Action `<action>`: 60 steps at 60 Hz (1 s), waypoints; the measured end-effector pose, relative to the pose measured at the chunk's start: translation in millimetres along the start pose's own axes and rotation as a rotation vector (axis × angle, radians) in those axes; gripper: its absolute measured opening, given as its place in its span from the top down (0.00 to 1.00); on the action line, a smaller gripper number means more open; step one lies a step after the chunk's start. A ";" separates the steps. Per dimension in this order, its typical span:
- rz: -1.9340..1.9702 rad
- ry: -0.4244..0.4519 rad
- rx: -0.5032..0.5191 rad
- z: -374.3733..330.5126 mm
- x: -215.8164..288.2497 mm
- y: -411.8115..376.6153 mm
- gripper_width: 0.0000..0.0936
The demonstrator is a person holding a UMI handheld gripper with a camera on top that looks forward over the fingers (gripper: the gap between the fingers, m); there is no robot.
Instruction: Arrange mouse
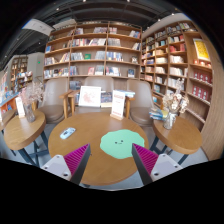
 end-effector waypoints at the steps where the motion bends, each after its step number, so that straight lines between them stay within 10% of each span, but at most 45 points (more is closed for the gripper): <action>1: 0.003 -0.006 0.008 -0.1 -1.7 -2.2 0.08; 60: -0.030 -0.156 0.196 131.2 -94.9 -237.2 0.09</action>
Point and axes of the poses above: the point between the fingertips, and its own axes, seen from behind it with the camera up: y to the right, x up, z forward, the way the camera looks, the point moved 3 cm from there along -z, backward, against the way the camera looks, and after that the axes turned 7 degrees about z, right-handed, at the moved point
